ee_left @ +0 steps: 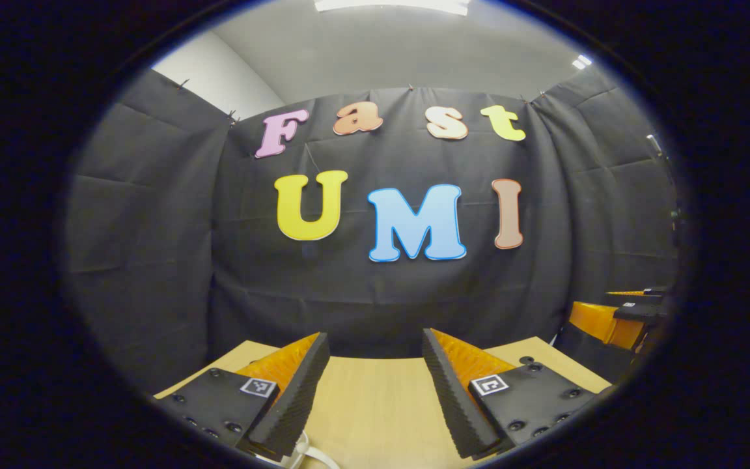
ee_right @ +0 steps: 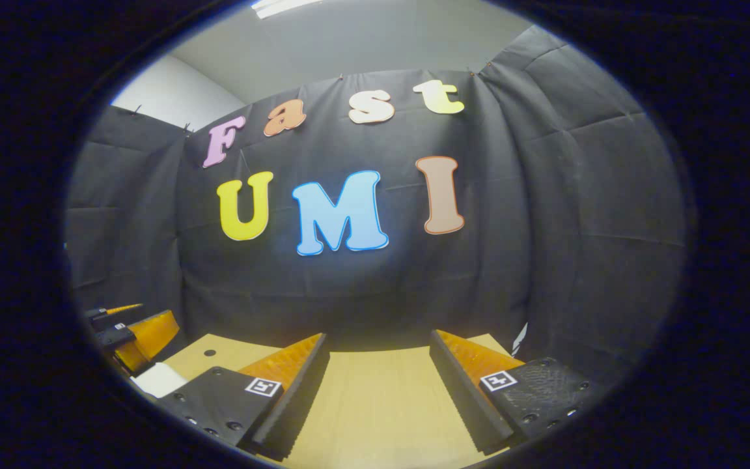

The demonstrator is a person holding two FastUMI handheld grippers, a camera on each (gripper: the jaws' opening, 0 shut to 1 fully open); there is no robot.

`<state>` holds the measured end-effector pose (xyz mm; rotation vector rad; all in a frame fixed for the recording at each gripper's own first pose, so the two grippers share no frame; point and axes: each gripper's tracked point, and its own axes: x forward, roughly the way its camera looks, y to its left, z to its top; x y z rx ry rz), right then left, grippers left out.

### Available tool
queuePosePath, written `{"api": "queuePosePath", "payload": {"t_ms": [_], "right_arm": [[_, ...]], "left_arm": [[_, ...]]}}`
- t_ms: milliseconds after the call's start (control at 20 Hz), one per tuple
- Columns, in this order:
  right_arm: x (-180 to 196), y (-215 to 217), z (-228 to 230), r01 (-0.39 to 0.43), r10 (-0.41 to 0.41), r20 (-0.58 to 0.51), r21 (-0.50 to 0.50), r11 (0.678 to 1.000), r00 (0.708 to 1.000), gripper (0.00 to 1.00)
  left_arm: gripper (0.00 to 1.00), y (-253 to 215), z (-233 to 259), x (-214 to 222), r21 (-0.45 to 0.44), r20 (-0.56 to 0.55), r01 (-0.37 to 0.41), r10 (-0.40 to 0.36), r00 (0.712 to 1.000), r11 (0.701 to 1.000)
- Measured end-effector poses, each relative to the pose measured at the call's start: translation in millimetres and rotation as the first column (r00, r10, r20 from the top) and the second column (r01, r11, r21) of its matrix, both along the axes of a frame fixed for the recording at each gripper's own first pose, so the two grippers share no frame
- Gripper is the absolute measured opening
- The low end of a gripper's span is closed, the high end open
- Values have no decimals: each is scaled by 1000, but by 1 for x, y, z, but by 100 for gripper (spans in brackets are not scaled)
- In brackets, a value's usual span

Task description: First open the suitcase, pack the skin care products into it, and then close the suitcase.

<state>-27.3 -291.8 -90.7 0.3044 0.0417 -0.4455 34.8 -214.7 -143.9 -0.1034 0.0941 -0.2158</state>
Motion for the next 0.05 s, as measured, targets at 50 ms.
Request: {"api": "queuePosePath", "payload": {"t_ms": [50], "right_arm": [[-4,3,-3,4,-4,-3,9,1000,1000,94]], "left_arm": [[91,-3,-5,1,-6,-5,1,-1,1000,1000]]}}
